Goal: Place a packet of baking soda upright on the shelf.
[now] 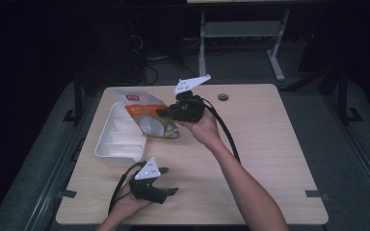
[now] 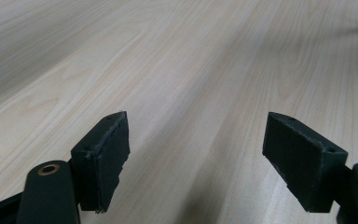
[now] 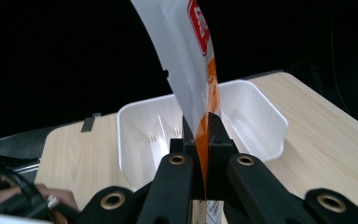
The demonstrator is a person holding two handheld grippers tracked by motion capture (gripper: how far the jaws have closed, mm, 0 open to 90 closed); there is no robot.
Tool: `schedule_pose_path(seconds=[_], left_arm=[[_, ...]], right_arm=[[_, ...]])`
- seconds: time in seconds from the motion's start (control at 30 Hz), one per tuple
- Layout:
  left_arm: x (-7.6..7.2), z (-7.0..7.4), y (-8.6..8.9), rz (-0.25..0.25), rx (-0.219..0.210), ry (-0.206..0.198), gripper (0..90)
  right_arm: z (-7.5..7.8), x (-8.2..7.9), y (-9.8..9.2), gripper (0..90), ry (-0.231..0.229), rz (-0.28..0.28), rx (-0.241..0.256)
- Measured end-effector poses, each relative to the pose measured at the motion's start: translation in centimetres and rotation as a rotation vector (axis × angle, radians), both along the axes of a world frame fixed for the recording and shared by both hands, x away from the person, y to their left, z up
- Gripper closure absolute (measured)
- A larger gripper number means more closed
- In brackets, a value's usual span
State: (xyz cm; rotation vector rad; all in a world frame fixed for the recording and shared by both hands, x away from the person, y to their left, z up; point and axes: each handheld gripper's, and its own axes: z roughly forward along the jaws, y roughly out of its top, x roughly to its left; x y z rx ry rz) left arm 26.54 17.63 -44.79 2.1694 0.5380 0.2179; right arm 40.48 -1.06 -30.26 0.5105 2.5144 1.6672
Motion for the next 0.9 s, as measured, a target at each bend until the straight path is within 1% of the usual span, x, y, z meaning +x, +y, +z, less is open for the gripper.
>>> schedule_pose_path(seconds=[0.1,0.13,0.17,0.23,0.4,0.5,0.57,0.6,0.63,0.67,0.7,0.8,0.83,0.9], left_arm=[[0.0,0.0,0.1,-0.001,0.001,0.006,22.4],[0.1,-0.1,0.1,-0.002,0.001,0.006,22.4],[0.1,0.0,0.1,-0.001,0.001,0.004,22.4],[0.1,-0.1,0.2,-0.001,-0.002,0.006,22.4],[0.2,-0.1,0.3,0.003,0.002,0.008,22.4],[0.2,-0.1,0.4,0.002,0.004,0.008,22.5],[0.2,-0.1,0.4,0.003,0.003,0.011,22.5],[0.2,-0.1,0.4,0.003,0.002,0.01,22.5],[0.2,-0.1,0.4,0.004,0.002,0.009,22.5],[0.3,-0.1,0.5,0.005,0.002,0.008,22.4],[0.3,-0.1,0.5,0.005,0.001,0.007,22.5],[0.3,0.0,0.6,0.01,-0.002,0.006,22.5],[0.3,0.0,0.7,0.012,-0.005,0.005,22.5],[0.4,0.0,0.8,0.009,-0.007,-0.002,22.6]], right_arm=[[0.1,0.3,0.9,89.9,0.002,0.011,0.011],[0.2,0.5,1.5,89.9,0.005,0.018,0.013],[0.2,0.5,1.5,89.9,0.005,0.018,0.013],[0.2,0.7,2.1,89.9,0.007,0.025,0.011],[0.4,1.3,3.5,89.9,0.013,0.034,0.027],[0.6,1.7,4.5,89.9,0.007,0.041,0.028],[0.7,2.0,5.2,89.9,0.009,0.046,0.038],[0.8,2.3,5.9,89.9,0.005,0.052,0.04],[0.8,2.3,5.9,89.9,0.005,0.052,0.04],[0.9,2.4,6.3,89.9,0.003,0.055,0.04],[0.9,2.5,6.7,89.9,-0.002,0.057,0.042],[0.8,2.7,7.8,89.9,0.008,0.068,0.044],[0.7,2.8,8.2,89.9,0.005,0.074,0.045],[0.5,3.0,8.9,89.9,0.009,0.084,0.048]])
